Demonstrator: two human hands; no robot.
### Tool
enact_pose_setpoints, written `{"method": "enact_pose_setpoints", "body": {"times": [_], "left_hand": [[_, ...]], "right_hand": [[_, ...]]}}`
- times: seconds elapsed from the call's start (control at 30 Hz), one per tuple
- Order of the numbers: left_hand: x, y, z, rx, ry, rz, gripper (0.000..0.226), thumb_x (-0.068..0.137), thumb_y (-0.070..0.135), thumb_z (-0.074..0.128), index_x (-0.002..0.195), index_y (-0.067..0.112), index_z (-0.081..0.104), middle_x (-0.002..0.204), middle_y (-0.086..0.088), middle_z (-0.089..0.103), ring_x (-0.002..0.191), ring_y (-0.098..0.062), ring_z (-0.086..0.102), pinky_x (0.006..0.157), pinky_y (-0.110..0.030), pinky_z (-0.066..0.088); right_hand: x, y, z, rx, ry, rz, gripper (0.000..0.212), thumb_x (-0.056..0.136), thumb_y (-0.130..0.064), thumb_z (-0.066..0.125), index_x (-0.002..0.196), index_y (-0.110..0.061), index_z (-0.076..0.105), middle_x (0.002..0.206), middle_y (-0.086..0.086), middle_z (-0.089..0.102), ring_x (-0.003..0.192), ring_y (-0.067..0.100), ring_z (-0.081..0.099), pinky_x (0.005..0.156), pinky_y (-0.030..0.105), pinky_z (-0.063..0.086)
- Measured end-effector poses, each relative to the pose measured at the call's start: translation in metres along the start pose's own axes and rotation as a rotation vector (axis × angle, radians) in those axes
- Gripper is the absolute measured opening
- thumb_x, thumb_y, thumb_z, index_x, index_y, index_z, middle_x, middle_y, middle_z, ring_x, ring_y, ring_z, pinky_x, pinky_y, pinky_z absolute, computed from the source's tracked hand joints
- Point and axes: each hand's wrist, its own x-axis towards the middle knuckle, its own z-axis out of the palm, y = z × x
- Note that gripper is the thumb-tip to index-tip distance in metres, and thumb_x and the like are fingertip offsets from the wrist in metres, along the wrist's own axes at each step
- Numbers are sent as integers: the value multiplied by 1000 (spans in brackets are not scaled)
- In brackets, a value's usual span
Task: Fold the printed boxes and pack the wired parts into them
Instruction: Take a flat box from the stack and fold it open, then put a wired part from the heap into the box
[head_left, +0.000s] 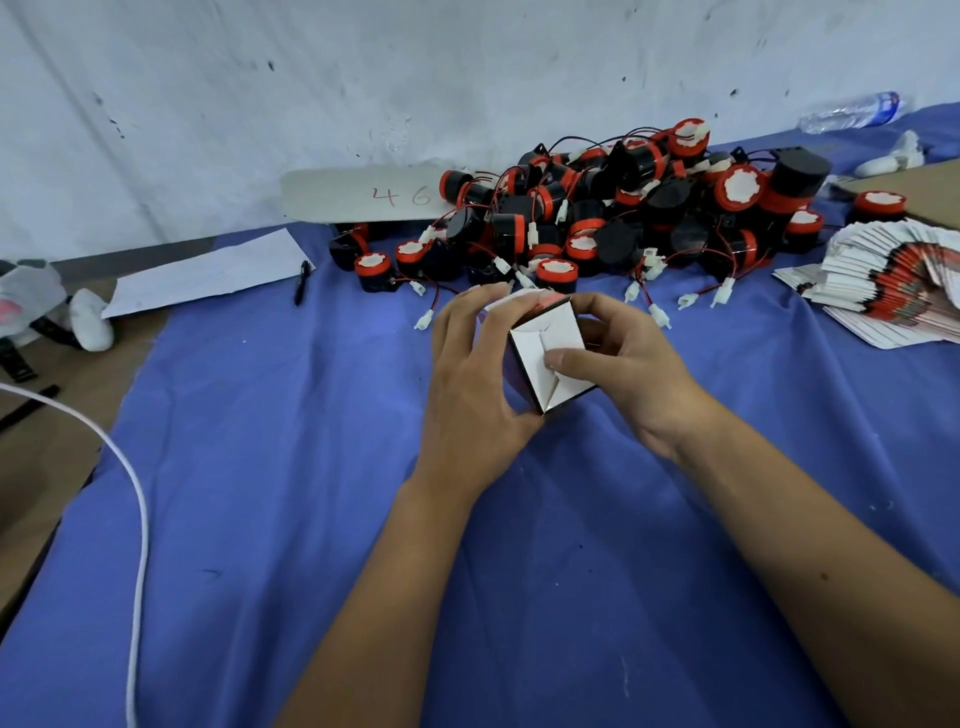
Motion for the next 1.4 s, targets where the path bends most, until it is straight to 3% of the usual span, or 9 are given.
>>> {"method": "enact_pose_setpoints", "body": {"times": [0.2,0.33,0.47,0.63,0.8,0.93,1.13,1.27,1.4], "left_hand": [[-4,-13,-2,63,-85,-193,94,71,43,93,150,37,42,156,-2,29,147,-23,24,111,-11,22],[-5,-21,-10,3,-73,-336,84,76,-2,70,151,26,46,153,-7,33,143,-21,32,112,-8,26],[2,-8,-10,-538,27,-638,50,89,37,61,137,28,53,136,6,59,124,3,56,101,-19,48],[-2,-7,1,-475,-51,-672,27,96,20,62,123,17,59,107,8,74,98,-4,69,85,-29,58],[-1,-12,1,-206,23,-620,18,92,-2,49,104,8,59,86,9,62,75,2,55,61,-22,42],[-1,-15,0,-82,59,-630,17,91,3,47,104,9,56,95,-1,65,88,-18,60,63,-28,45],[1,-17,-5,44,92,-639,15,90,4,46,102,10,54,98,-5,66,93,-29,60,73,-49,52],[0,-15,-5,18,109,-652,16,88,2,46,88,18,44,90,-1,63,85,-25,59,59,-34,39],[1,-13,-6,26,130,-664,16,87,0,48,87,15,44,91,-2,62,85,-26,58,61,-33,37]], "right_hand": [[-5,-11,-4,9,-130,-12,50,77,3,78,118,6,49,101,24,73,87,32,69,78,40,60],[-5,3,5,-927,114,-332,31,81,-7,76,104,-15,57,90,-3,72,82,28,66,79,41,53],[-1,11,21,-1468,-53,-270,29,86,-11,57,110,-28,63,107,-6,71,99,30,62,99,37,37],[-4,9,30,-1328,-232,-393,19,81,-6,55,90,-14,70,88,1,74,84,27,62,103,47,42],[-8,1,29,-806,265,-754,24,79,0,50,81,-7,72,82,1,71,77,16,65,75,23,49],[39,5,4,-835,482,-501,26,84,3,48,92,-7,71,90,4,71,84,19,63,73,30,51],[116,11,-35,-1362,-170,38,105,77,27,43,161,-34,22,171,0,0,156,30,1,111,39,33],[135,8,-44,-1524,-297,44,92,85,17,51,159,-32,28,163,9,21,147,38,22,118,46,30],[114,-16,-35,-1714,-201,83,41,94,-48,65,121,-16,66,116,14,57,93,33,57,79,39,49]]}}
